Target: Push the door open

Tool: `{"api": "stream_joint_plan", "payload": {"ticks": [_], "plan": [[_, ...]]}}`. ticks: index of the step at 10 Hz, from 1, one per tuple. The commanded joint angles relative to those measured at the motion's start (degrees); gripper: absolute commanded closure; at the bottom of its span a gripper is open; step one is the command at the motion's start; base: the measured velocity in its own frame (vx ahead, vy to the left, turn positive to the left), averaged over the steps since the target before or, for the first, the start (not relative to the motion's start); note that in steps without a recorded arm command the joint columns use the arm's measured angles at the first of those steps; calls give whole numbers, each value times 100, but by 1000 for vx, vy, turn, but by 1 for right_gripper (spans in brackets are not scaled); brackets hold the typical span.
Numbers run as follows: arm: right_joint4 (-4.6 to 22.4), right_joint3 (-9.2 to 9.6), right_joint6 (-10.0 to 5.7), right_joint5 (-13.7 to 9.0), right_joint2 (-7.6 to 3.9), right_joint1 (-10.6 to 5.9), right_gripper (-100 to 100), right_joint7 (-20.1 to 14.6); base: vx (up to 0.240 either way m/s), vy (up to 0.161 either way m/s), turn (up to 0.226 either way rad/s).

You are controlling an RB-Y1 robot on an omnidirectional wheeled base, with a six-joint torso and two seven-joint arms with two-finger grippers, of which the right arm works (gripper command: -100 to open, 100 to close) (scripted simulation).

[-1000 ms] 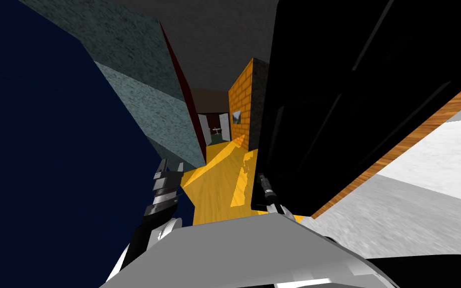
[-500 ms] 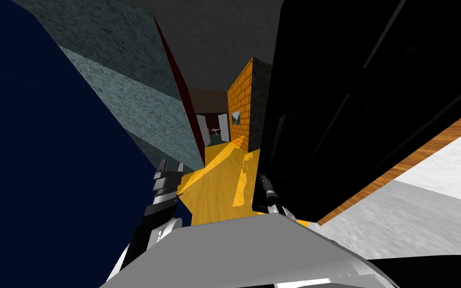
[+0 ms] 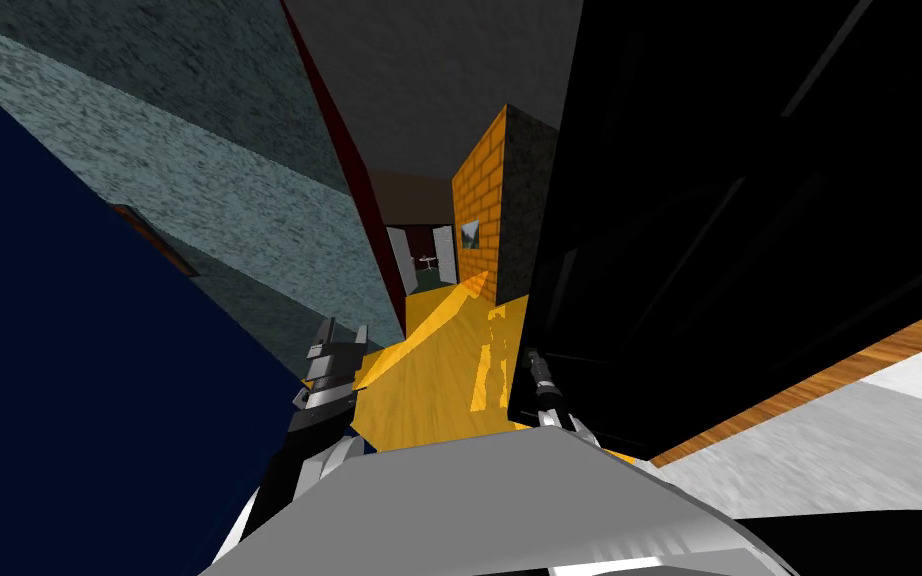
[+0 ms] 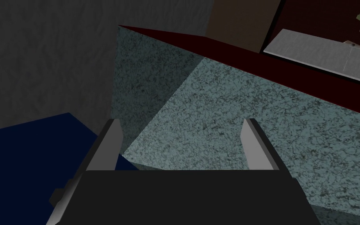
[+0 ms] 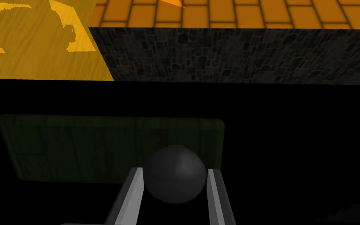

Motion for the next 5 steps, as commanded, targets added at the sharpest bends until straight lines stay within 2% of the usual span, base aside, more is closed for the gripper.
{"api": "stream_joint_plan", "payload": {"ticks": [1,3,5], "plan": [[25,-106,-13,-65,-43,-20,100,45,205,36,-48],[31,-202,-11,-126,-56,-14,100,90,184,51,-54],[35,-264,-10,-165,-64,-11,100,119,130,13,-23]]}}
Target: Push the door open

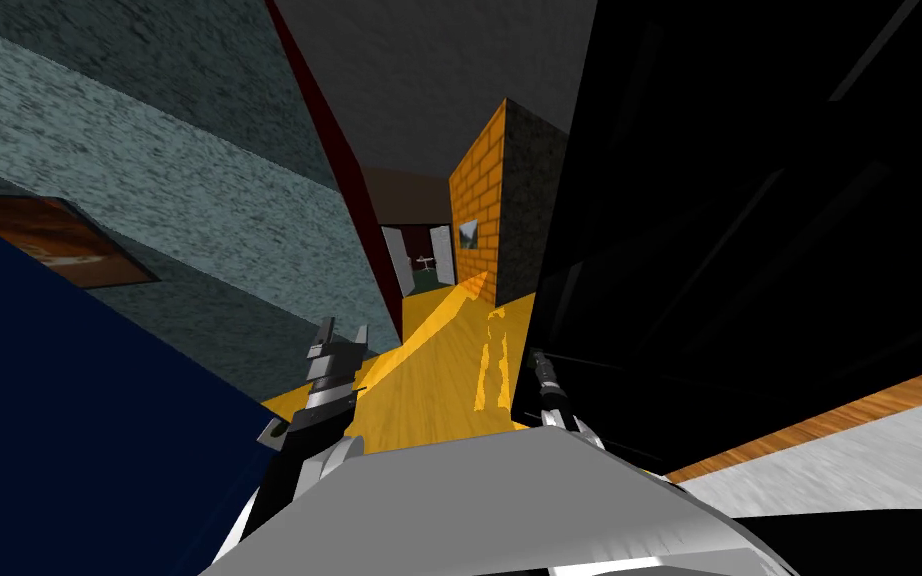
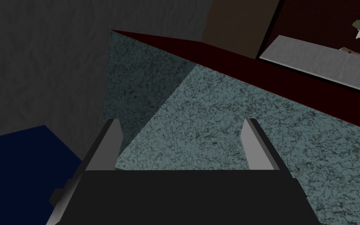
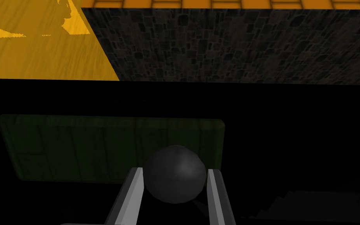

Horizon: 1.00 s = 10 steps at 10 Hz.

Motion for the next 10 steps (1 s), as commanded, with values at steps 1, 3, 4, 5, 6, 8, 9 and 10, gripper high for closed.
{"api": "stream_joint_plan", "payload": {"ticks": [1,3,4,5,6,8,9,10], "plan": [[0,0,0,0,0,0,100,0,74,-4,-14],[18,-139,-15,-79,-30,9,100,53,190,6,-47],[22,-190,-14,-107,-39,14,100,73,225,10,-42],[27,-276,-14,-155,-55,22,100,106,225,0,-40],[31,-337,-14,-189,-66,28,100,130,252,4,-55],[40,-489,-13,-274,-94,42,100,190,265,18,-63],[45,-575,-12,-322,-110,51,100,223,257,6,-62],[48,-626,-12,-350,-119,56,100,243,207,-10,-42]]}}
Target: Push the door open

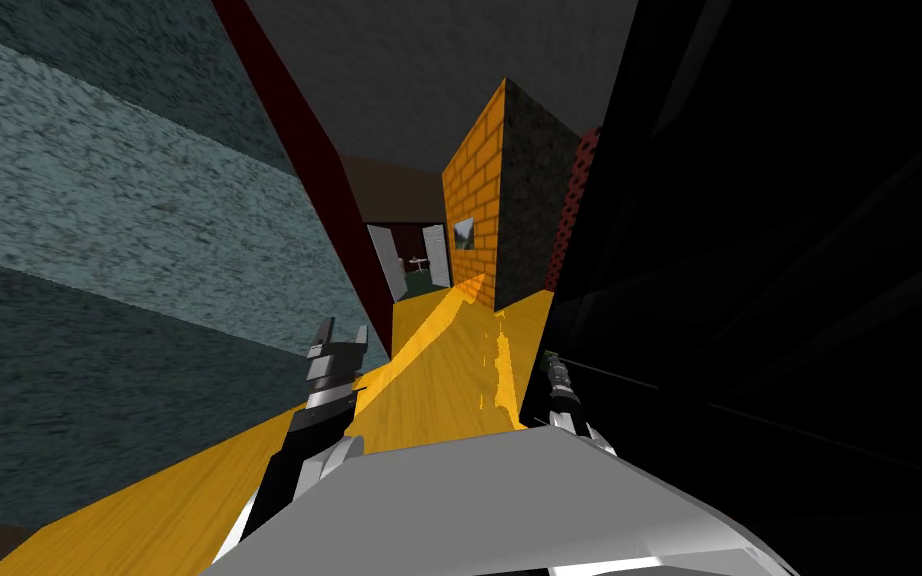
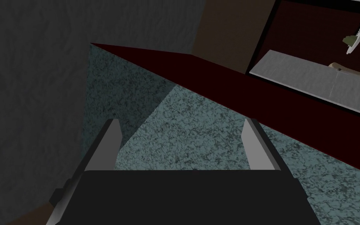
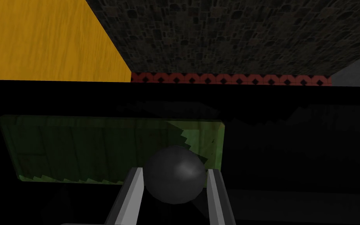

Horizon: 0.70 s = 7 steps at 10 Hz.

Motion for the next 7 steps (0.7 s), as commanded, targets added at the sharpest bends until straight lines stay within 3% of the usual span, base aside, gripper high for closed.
{"api": "stream_joint_plan", "payload": {"ticks": [1,4,5,7], "plan": [[141,-110,-82,-61,-65,-58,100,40,212,16,-43],[74,-120,-42,-66,-74,-34,100,36,67,8,-16],[96,-209,-58,-115,-93,-24,100,68,104,-13,-32],[107,-308,-63,-168,-107,-9,100,105,219,-27,-42]]}}
